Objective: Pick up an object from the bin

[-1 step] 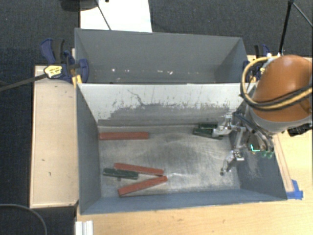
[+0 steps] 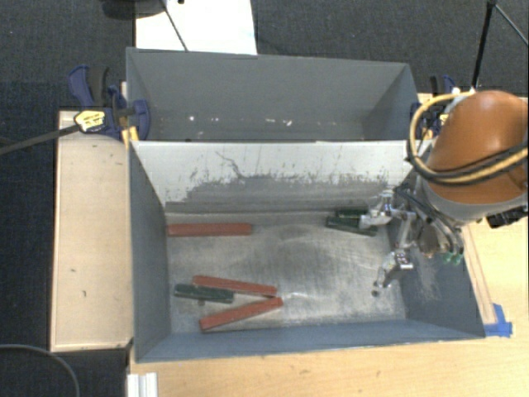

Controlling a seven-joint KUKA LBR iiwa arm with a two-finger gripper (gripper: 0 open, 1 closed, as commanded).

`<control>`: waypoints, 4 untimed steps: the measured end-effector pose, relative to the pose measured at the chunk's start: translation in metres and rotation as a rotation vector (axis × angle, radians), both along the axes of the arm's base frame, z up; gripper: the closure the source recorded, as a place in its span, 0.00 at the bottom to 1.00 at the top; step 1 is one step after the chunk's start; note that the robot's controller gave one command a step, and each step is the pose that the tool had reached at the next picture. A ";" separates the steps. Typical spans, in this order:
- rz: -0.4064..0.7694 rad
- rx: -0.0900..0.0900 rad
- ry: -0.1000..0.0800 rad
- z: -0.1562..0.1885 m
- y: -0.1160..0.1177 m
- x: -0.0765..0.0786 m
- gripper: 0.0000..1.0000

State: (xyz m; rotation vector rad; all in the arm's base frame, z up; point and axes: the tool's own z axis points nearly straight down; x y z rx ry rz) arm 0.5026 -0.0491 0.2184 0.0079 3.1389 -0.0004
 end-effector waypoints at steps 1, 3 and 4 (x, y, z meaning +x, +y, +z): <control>-0.027 0.000 -0.008 -0.052 0.022 0.020 0.00; 0.061 -0.001 0.007 -0.145 0.074 -0.008 0.00; 0.050 0.000 -0.003 -0.143 0.109 -0.005 0.00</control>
Offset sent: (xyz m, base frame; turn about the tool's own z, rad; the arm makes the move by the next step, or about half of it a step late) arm -0.0176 0.0724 -0.1431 -0.1011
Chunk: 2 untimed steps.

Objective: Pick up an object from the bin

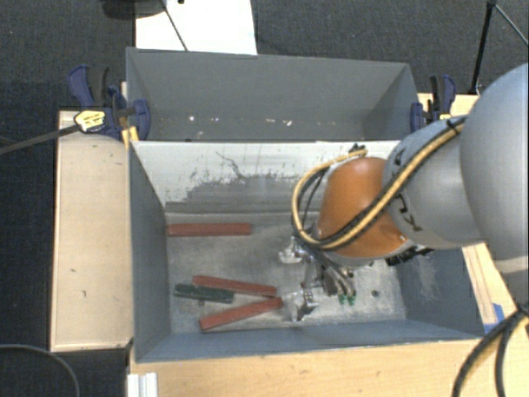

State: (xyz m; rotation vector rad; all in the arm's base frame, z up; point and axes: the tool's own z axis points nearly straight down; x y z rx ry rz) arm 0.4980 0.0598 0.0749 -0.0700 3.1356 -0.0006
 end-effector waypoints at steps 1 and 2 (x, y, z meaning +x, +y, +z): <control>-0.001 0.002 0.003 0.004 0.060 0.017 1.00; 0.000 0.002 0.003 0.004 0.060 0.017 1.00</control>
Offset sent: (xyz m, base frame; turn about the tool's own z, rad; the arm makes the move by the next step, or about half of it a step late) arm 0.0000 0.0000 0.0000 0.0000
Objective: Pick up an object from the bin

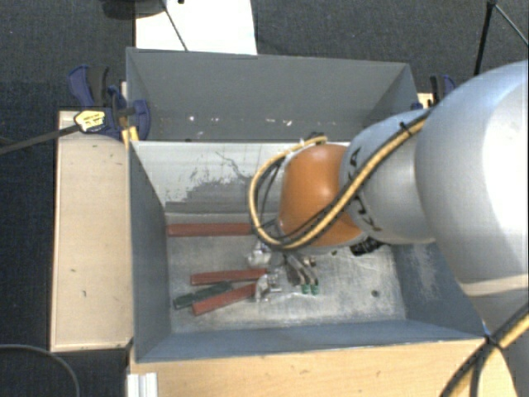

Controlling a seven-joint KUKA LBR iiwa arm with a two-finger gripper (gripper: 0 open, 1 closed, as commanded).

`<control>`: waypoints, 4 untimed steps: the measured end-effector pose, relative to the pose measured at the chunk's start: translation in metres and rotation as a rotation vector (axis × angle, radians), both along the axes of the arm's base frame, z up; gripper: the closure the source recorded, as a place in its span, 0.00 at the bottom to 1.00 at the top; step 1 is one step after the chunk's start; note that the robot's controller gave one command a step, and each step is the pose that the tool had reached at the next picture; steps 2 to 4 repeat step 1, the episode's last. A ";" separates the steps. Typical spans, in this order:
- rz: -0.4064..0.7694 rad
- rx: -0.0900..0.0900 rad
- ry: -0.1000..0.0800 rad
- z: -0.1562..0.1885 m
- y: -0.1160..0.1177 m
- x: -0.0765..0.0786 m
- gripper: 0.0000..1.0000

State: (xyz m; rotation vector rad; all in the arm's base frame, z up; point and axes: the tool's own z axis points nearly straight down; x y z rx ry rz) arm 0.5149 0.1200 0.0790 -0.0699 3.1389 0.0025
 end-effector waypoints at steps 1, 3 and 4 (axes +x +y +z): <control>-0.009 0.001 -0.008 0.191 -0.014 0.005 1.00; -0.009 0.001 -0.008 0.191 -0.014 0.005 1.00; -0.009 0.001 -0.008 0.191 -0.014 0.005 1.00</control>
Offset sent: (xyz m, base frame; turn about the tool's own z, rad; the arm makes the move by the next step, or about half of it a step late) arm 0.0000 0.0000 0.0000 0.0000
